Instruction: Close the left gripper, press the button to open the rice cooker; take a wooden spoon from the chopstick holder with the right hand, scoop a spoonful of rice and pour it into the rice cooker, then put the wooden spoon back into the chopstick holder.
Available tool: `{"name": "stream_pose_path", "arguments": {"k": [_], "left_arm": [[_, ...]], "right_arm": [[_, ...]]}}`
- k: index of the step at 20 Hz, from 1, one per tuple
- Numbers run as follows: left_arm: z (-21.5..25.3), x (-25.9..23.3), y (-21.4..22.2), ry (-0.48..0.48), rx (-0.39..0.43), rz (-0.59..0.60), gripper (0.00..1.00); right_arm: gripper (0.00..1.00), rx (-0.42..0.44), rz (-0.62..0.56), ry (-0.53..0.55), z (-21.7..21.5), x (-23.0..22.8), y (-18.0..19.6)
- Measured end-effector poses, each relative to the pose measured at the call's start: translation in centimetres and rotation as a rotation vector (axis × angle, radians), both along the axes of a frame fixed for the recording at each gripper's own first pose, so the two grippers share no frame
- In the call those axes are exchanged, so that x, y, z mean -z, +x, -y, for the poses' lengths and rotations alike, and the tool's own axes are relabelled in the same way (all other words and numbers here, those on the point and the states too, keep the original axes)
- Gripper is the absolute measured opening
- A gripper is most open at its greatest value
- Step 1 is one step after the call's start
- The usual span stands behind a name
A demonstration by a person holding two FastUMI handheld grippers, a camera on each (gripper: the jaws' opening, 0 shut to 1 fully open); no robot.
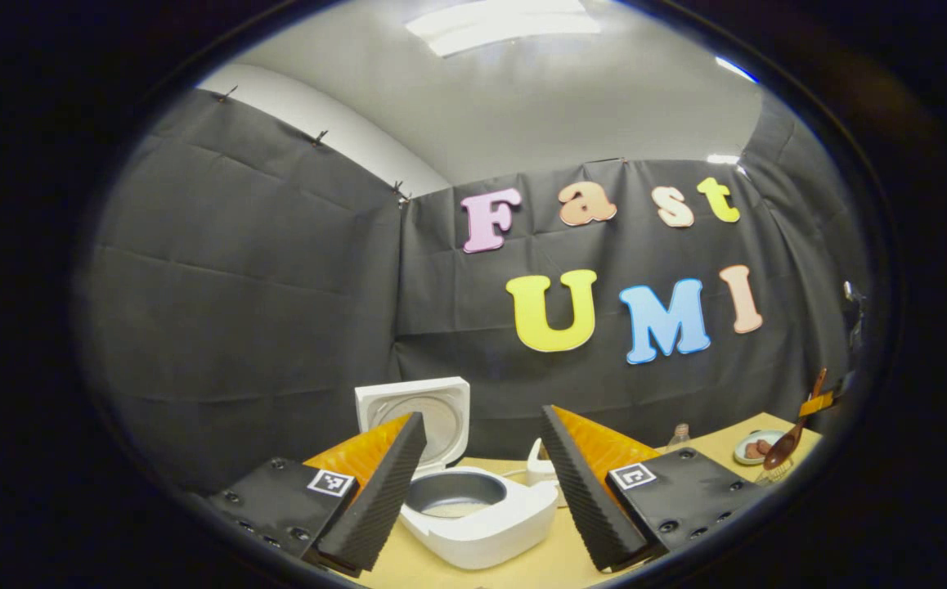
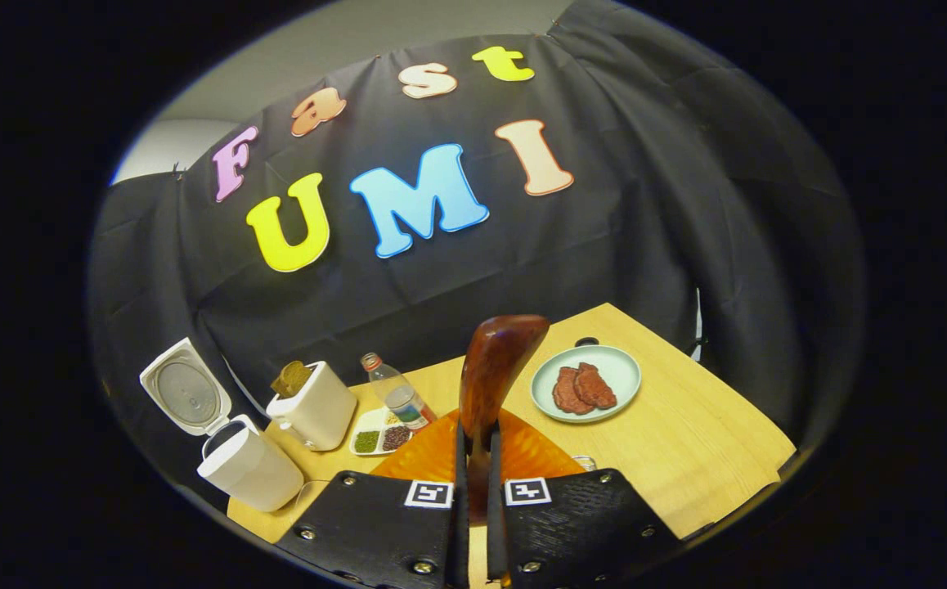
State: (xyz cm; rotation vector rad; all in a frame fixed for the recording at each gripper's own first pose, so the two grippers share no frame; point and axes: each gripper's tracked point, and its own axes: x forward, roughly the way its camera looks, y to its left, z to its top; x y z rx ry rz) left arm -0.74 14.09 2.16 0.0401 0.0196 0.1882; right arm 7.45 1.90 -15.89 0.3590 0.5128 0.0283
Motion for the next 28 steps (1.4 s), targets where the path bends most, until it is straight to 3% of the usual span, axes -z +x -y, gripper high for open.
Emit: {"name": "stream_pose_path", "arguments": {"k": [5, 11, 23, 28], "left_arm": [[-2.5, 0.8, 0.1, -0.011, 0.001, -0.012, 0.98], [-5.9, 1.6, 0.5, 0.0, 0.002, -0.025, 0.98], [-9.7, 3.8, 1.7, -0.002, 0.008, -0.048, 0.98], [-10.3, 4.8, 1.8, -0.002, 0.008, -0.06, 0.98]], "right_arm": [[0.09, -0.059, 0.03, 0.015, -5.5, -0.3, -0.8], [0.09, -0.115, -0.008, -0.017, -10.7, 2.9, -2.6], [0.09, -0.173, -0.115, -0.232, -15.2, 11.0, -5.2], [0.09, -0.212, -0.166, -0.19, -18.7, 12.8, -6.7]]}}
